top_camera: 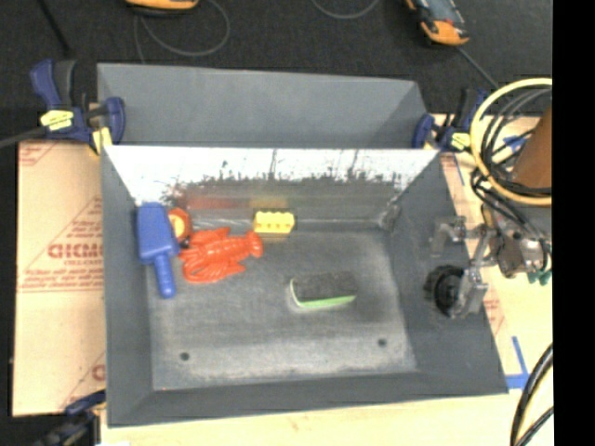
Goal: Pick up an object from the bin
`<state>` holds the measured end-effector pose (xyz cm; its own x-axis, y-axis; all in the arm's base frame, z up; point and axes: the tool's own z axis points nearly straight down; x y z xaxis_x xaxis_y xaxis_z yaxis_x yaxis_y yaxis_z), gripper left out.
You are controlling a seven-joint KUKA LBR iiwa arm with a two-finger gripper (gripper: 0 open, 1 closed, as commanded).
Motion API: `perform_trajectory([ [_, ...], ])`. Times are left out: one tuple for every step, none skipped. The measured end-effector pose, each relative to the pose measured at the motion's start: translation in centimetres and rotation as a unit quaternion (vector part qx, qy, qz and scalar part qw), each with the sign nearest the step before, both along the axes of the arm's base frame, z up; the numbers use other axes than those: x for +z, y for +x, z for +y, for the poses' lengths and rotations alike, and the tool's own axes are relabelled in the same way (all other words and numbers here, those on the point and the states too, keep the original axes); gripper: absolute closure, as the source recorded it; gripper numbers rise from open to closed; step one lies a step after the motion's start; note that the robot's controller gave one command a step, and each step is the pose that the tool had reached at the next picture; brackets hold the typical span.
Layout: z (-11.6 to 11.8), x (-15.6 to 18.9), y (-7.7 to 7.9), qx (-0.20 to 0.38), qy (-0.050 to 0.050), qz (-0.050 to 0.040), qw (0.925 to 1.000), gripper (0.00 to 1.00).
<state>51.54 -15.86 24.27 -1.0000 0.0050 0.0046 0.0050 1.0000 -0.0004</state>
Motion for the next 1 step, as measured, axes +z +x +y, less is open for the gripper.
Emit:
perform_trajectory([
  [0.09,0.44,0.17,0.002,-0.001,-0.004,1.0,0.0],
])
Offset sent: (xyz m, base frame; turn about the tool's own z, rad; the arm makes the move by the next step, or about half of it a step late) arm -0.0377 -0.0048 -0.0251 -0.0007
